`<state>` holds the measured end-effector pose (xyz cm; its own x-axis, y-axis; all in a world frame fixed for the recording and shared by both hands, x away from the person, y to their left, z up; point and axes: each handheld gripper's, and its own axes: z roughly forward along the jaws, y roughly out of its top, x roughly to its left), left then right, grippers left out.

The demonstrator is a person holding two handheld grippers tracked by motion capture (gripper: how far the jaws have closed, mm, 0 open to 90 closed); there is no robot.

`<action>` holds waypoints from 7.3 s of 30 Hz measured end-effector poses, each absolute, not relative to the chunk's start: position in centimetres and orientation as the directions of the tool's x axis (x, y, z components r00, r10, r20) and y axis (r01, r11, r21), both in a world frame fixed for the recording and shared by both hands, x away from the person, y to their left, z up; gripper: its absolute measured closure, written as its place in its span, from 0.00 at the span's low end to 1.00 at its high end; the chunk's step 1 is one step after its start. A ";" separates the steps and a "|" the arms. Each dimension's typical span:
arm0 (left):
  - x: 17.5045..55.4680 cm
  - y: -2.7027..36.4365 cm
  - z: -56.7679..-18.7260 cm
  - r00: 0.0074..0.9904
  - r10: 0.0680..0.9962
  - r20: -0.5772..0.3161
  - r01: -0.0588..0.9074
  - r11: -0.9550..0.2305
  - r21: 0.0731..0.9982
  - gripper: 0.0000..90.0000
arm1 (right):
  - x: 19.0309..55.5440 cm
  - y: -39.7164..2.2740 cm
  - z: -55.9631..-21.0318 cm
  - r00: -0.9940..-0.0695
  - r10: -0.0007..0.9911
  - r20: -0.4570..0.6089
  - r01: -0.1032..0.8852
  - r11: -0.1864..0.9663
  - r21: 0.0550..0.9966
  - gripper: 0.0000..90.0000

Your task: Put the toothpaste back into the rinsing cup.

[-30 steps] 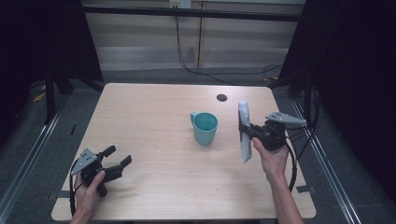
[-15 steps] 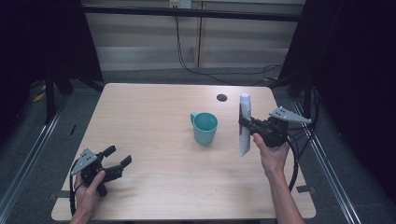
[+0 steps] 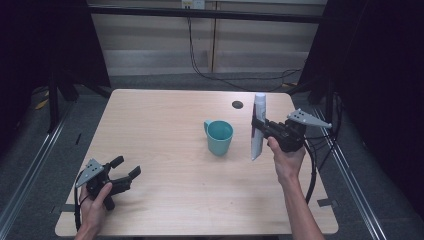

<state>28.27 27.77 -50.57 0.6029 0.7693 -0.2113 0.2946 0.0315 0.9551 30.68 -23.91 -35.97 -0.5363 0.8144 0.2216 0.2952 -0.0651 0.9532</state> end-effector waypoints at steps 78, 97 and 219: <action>28.2 27.8 -50.6 0.615 0.767 -0.183 0.280 0.005 0.960 0.18 | 39.8 -14.6 -33.9 -0.625 0.769 0.133 0.319 0.096 0.943 0.86; 28.1 27.7 -50.6 0.618 0.763 -0.189 0.279 0.012 0.960 0.18 | 42.1 -14.3 -36.5 -0.588 0.796 0.142 0.368 0.107 0.923 0.86; 28.1 27.7 -50.5 0.613 0.768 -0.186 0.280 0.009 0.960 0.18 | 35.3 -18.7 -40.9 -0.449 0.887 0.104 0.343 0.063 0.937 0.15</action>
<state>28.13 27.67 -50.55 0.6127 0.7680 -0.1863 0.2801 0.0094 0.9599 35.34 -18.67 -40.91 -0.4490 0.8874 0.1045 0.3430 0.0633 0.9372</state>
